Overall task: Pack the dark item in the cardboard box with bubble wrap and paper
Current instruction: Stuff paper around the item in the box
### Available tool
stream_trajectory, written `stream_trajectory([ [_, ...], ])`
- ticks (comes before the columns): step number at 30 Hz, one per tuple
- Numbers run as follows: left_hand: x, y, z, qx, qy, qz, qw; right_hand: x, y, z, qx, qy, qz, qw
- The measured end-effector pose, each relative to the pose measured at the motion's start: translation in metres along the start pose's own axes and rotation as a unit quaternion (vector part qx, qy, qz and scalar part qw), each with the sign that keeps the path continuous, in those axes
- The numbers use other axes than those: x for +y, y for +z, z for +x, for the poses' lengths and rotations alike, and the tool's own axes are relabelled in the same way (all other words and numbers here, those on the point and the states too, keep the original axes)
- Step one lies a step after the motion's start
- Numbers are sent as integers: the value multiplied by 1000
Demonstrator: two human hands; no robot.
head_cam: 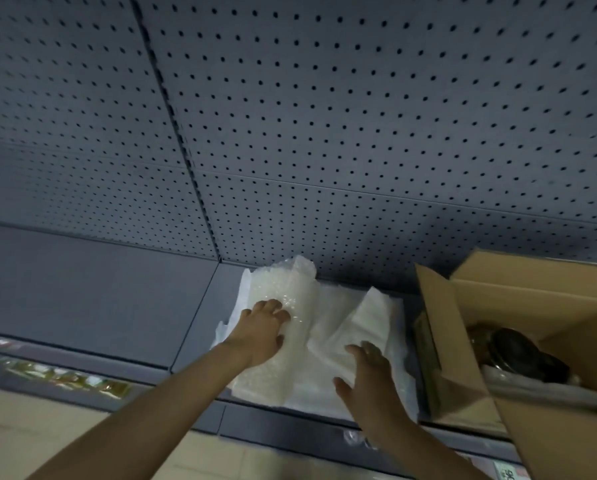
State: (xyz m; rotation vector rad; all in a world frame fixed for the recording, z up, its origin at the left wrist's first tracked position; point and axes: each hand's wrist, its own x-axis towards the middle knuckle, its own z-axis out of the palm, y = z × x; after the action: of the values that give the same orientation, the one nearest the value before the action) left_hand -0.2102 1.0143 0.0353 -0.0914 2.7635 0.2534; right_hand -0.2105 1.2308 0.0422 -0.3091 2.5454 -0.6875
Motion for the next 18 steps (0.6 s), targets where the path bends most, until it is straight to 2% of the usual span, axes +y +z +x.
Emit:
stream_trajectory([
  [2,-4,4,1,1,12,-11,1000,13,20,29,104,103,56,988],
  [4,-8,7,2,10,22,-20,999,26,26,56,216,211,167,939],
  [6,-9,9,2,13,22,-32,999,40,25,80,231,293,238,897],
  [7,-10,10,3,12,23,-34,999,45,25,87,211,317,247,891],
  [12,-14,9,7,9,35,-26,999,46,22,98,130,281,191,932],
  [15,-14,8,8,5,38,-31,999,44,19,95,129,281,224,924],
  [18,-14,8,10,1,32,-30,999,31,8,81,156,262,188,934],
])
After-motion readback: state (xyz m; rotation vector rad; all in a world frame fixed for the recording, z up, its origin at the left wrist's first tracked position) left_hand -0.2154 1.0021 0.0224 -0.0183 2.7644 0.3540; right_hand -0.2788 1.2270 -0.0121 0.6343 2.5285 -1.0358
